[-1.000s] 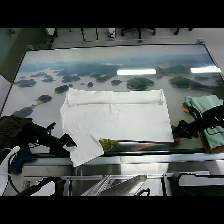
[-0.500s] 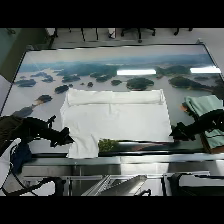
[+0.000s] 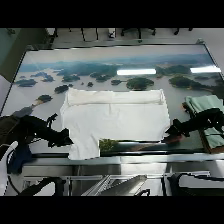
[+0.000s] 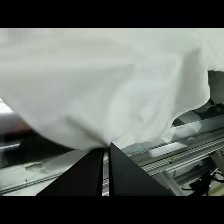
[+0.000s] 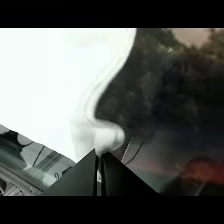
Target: Fold the shirts.
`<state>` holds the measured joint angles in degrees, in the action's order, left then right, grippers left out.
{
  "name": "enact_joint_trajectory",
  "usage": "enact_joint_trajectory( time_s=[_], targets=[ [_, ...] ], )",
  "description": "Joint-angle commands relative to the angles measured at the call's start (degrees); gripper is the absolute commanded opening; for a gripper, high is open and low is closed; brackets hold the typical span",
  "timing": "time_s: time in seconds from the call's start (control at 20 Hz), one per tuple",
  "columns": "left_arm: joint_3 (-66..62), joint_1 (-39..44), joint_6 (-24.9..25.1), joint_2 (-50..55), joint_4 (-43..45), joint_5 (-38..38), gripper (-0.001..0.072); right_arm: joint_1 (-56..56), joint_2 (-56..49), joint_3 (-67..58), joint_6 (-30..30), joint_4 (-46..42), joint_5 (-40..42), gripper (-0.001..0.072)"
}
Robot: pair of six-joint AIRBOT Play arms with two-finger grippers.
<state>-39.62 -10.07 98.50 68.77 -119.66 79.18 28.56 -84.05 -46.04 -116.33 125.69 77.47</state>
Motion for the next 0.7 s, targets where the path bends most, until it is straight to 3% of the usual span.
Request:
enact_joint_trajectory(
  time_s=[0.0, 0.15, 0.35, 0.45, 0.65],
  targets=[
    [-0.02, -0.79, -3.58, -9.07, 7.32, 5.35, 0.0014, 0.17, 4.68, 0.04, 8.83, -9.94, -0.44, 0.0019],
    [1.86, -3.26, -3.65, -15.54, 11.74, 8.94, 0.0014, 0.33, 7.85, 0.07, 15.74, -19.80, -0.33, 0.0019],
    [3.45, -5.49, -3.58, -18.71, 11.61, 8.72, 0.0014, 0.28, 8.44, -0.04, 15.67, -18.95, -0.72, 0.0019],
    [-0.13, -5.44, -3.58, -17.14, 11.21, 7.02, 0.0014, 0.26, 8.44, -1.51, 14.14, -14.58, -1.68, 0.0019],
    [-14.12, -4.92, -3.41, -6.38, 3.15, 2.80, 0.0014, -1.77, 8.07, -8.72, 8.72, 2.62, -7.91, 0.0019]
  ],
)
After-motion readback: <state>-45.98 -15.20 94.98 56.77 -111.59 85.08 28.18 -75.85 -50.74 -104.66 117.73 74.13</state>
